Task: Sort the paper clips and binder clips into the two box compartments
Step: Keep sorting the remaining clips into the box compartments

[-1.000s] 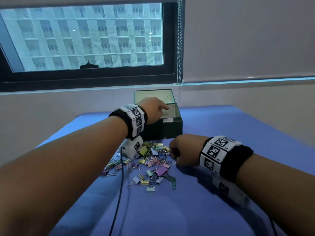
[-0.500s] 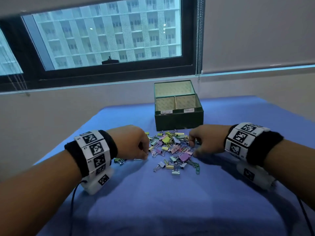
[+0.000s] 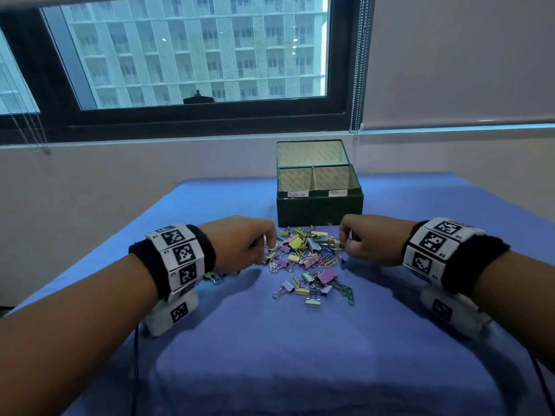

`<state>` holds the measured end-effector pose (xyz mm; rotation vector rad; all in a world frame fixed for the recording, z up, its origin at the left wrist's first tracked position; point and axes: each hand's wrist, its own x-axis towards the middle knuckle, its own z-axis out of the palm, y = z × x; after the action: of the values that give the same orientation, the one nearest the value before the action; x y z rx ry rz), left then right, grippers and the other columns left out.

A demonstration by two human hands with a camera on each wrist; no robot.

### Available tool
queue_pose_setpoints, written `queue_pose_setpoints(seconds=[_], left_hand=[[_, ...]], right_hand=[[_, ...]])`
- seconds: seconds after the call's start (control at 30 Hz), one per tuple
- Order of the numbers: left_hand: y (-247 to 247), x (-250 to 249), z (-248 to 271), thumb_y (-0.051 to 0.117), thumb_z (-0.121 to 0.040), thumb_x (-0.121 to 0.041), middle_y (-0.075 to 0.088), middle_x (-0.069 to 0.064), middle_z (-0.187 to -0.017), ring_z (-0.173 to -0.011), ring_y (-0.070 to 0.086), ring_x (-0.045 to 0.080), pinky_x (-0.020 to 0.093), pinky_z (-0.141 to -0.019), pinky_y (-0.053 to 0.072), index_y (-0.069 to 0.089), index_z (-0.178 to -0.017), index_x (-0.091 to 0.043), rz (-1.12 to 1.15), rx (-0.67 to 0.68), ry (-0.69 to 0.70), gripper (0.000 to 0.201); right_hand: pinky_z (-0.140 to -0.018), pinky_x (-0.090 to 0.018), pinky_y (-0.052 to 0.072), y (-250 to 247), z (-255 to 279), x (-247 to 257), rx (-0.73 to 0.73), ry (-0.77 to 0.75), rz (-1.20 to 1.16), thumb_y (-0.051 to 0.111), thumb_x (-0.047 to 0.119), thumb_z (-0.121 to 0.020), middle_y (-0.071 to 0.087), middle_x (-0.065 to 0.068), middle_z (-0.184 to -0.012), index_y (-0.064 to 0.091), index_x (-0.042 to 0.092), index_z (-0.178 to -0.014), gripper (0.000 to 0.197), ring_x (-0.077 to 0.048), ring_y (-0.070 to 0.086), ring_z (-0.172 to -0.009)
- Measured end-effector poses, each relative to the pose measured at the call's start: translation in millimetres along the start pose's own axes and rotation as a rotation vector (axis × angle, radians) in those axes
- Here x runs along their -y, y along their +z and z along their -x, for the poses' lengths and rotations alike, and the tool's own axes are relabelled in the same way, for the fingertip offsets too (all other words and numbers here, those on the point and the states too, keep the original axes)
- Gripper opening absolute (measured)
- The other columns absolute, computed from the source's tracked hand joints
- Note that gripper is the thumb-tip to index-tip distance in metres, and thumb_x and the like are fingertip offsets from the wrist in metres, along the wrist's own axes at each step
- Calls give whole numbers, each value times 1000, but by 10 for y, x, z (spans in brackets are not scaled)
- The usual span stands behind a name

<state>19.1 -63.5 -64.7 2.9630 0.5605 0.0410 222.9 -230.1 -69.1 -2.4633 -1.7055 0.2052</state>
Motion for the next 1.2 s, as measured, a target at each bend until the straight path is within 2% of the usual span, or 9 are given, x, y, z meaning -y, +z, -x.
queue_pose_setpoints(seconds=[0.1,0.27,0.37,0.47,0.63,0.83,0.93,1.1,1.2], left_hand=[[-6,-8,-18,39,-99,-23,62,-7,-77,-59,64,16,24,-61,50,59,-105,-35,12,71,-11,24],[55,40,-53,66,-82,-44,66,-13,-102,-92,66,14,32,-83,54,62,-105,-52,-122,111,21,24],[65,61,-79,70,-76,-48,71,-9,-92,-84,69,13,33,-79,57,62,-91,-51,-109,100,-19,18],[48,62,-71,68,-79,-45,69,-8,-90,-80,68,15,35,-76,57,64,-78,-39,-107,104,-24,7],[58,57,-23,56,-88,-36,53,-9,-89,-75,54,13,34,-79,52,58,-78,-30,-77,-64,72,12],[30,67,-40,73,-80,-43,46,-11,-99,-88,53,10,28,-82,48,73,-104,-37,-101,69,56,24],[57,63,-51,75,-78,-41,50,-10,-104,-92,55,10,31,-85,51,75,-95,-37,-76,61,68,17],[59,38,-21,66,-82,-31,54,-9,-93,-78,53,10,25,-74,48,69,-80,-26,-83,-5,110,6],[7,45,2,60,-83,-25,64,-8,-86,-62,60,7,23,-63,50,63,-78,-22,-22,-73,57,6]], right_hand=[[-58,-19,36,-27,4,13,15,-6,2,46,14,-93,53,8,-80,58,16,-107,19,-7,47,-68],[-75,-32,46,-72,8,23,11,12,33,44,11,-90,64,-5,-92,65,10,-97,21,-20,55,-82],[-64,-27,42,-74,-4,3,4,17,34,45,12,-90,59,4,-80,62,15,-91,17,-14,53,-73],[-69,-26,46,-45,-1,-3,7,-14,54,58,24,-88,61,9,-83,62,24,-89,5,-14,57,-79],[-77,-23,46,-13,4,58,66,-164,70,72,42,-81,56,15,-87,70,44,-106,25,1,53,-77],[-81,-27,49,12,-9,53,46,-184,58,77,39,-76,56,14,-93,70,36,-95,20,-3,55,-80],[-81,-27,49,5,-12,37,58,-189,71,76,38,-78,53,13,-92,73,35,-96,19,-6,56,-83],[-64,-14,38,-9,3,27,-48,-208,87,70,33,-84,56,13,-89,65,29,-81,6,1,53,-73],[-64,-19,42,-108,28,38,-94,-167,14,69,32,-85,64,15,-81,65,30,-81,6,1,58,-74]])
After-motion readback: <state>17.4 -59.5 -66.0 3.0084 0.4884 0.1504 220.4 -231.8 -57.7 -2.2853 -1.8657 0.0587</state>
